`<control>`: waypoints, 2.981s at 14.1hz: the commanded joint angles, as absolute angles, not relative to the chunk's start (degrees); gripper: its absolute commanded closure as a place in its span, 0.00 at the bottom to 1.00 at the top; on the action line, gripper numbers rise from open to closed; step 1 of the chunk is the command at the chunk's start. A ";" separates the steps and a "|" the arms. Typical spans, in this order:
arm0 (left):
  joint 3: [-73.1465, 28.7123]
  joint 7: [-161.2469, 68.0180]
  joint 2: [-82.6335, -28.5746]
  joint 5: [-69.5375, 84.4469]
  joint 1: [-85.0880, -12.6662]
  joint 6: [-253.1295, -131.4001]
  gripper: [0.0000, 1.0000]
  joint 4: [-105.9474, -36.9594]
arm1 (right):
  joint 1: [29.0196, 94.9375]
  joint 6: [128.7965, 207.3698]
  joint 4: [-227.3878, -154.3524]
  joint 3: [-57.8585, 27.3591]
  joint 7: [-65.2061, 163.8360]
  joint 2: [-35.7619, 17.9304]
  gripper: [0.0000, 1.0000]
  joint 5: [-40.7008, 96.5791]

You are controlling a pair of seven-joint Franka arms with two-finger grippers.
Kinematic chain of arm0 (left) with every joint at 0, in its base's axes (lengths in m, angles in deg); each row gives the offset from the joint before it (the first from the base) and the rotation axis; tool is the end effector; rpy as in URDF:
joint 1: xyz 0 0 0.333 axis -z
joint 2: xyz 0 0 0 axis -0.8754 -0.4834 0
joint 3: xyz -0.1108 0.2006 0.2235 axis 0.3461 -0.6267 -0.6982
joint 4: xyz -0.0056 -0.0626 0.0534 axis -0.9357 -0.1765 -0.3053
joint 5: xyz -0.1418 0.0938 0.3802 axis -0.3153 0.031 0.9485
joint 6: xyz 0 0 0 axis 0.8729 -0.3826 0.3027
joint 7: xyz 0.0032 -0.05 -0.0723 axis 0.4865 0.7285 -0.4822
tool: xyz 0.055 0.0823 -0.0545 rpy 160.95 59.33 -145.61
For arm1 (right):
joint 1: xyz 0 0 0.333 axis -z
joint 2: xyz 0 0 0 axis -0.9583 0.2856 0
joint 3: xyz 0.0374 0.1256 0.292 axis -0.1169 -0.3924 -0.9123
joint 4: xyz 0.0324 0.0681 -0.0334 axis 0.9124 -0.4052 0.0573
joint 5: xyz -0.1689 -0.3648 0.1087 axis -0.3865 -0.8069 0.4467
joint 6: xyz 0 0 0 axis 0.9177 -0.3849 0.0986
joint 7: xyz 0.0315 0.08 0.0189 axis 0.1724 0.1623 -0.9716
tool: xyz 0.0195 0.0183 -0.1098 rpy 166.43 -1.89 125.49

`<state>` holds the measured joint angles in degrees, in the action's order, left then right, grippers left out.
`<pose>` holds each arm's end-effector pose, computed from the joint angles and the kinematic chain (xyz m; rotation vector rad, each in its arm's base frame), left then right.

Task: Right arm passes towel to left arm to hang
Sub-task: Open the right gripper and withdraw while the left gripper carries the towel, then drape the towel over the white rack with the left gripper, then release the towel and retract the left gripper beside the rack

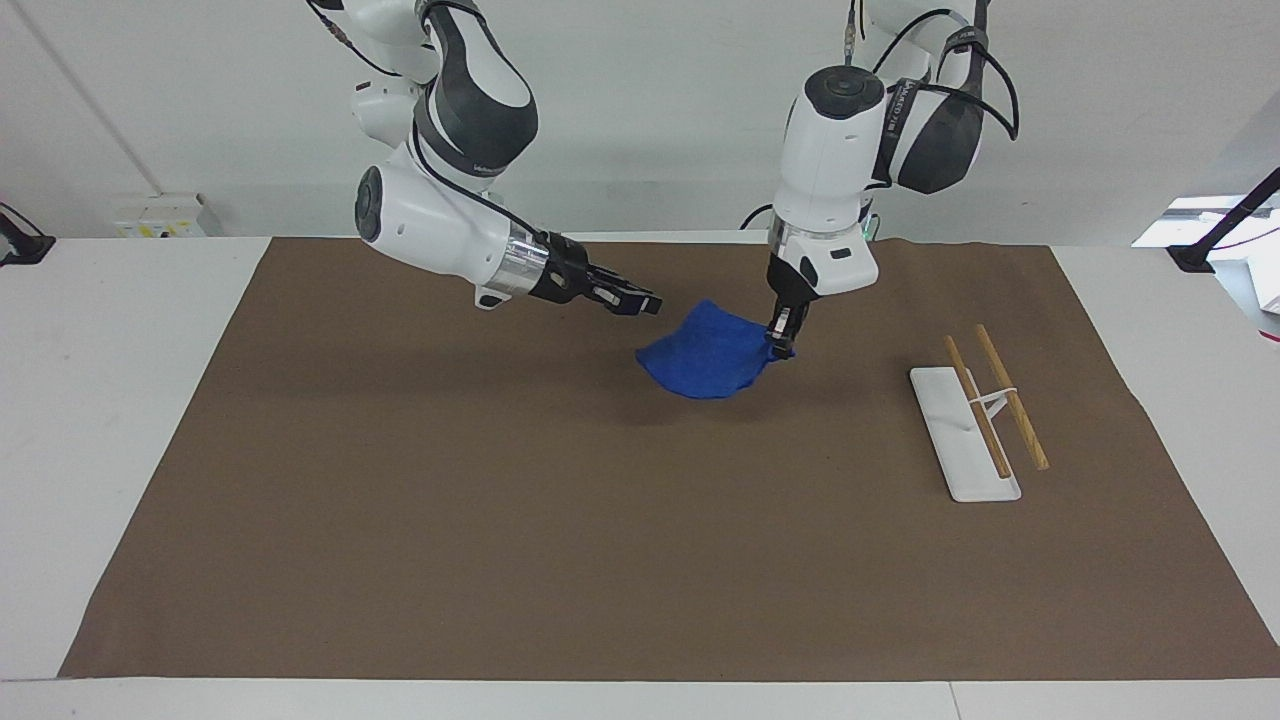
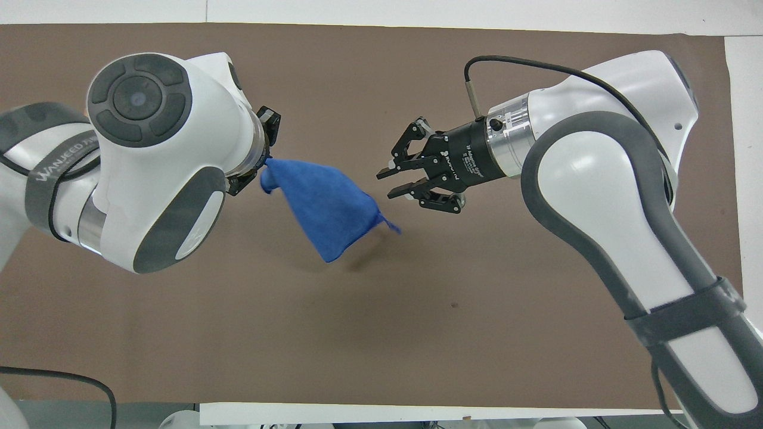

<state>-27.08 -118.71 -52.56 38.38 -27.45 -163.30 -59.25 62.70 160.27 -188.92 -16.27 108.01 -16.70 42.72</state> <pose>0.5429 -0.3287 0.5199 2.7629 1.4101 0.2080 0.5815 0.2537 0.4959 -2.2458 0.9872 0.5556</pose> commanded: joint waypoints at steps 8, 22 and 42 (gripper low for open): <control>-27.62 -98.77 -50.99 45.59 -39.46 -161.46 1.00 -57.44 | 76.21 147.71 -186.28 -16.22 72.22 -26.01 0.01 0.21; -27.53 -72.51 -45.90 48.15 -63.90 -177.71 1.00 -70.52 | 79.84 128.44 -175.18 -11.67 55.29 -28.74 0.01 -7.22; -27.53 -64.31 -41.15 48.06 -69.01 -189.59 0.00 -87.76 | 77.45 127.48 -174.92 -9.28 55.12 -27.60 0.00 -6.96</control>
<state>-28.04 -64.78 -41.49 47.32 -68.43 -188.65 -87.21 77.29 127.21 -173.25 -9.46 56.01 -26.31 -6.86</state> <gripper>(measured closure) 0.485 0.000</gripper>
